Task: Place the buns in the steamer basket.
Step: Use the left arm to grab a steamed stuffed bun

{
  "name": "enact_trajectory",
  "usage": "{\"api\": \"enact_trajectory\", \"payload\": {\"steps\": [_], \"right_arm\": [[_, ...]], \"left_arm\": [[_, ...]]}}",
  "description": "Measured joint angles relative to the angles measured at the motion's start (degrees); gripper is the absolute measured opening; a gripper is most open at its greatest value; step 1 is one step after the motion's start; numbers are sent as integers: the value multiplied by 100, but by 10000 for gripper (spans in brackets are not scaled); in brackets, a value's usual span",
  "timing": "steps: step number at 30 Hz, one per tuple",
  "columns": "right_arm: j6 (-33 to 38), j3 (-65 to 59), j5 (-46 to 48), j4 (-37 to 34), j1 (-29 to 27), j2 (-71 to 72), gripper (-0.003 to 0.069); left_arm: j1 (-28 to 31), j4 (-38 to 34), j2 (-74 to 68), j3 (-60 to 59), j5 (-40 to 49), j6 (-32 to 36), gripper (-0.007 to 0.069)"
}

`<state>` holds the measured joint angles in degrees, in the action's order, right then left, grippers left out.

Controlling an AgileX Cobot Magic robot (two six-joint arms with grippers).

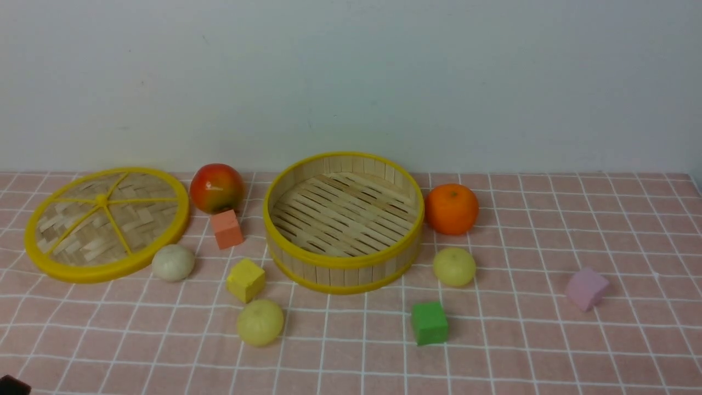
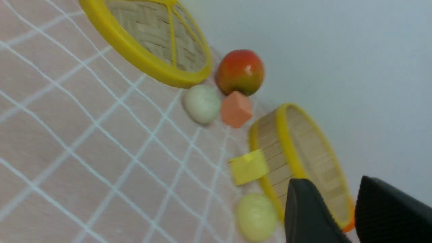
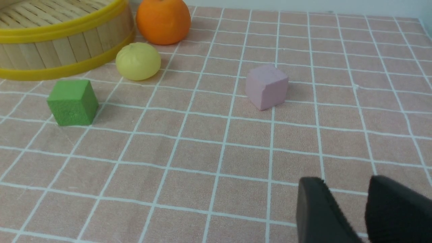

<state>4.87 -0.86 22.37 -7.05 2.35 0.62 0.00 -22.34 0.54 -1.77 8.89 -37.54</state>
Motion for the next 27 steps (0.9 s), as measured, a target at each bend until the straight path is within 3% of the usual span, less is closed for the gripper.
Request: {"api": "enact_trajectory", "payload": {"steps": [5,11,14,20,27], "right_arm": [[0,0,0,0,0,0,240],[0,0,0,0,0,0,240],[0,0,0,0,0,0,240],[0,0,0,0,0,0,240],[0,0,0,0,0,0,240]], "left_arm": [[0,-423,0,30,-552,-112,224],[0,-278,-291,1115,347,327,91],[0,-55,-1496,2320,1629,1354,11],[0,34,-3939,4002,3996,3282,-12],[0,-116,-6533,5250,4328,4199,-12]]}}
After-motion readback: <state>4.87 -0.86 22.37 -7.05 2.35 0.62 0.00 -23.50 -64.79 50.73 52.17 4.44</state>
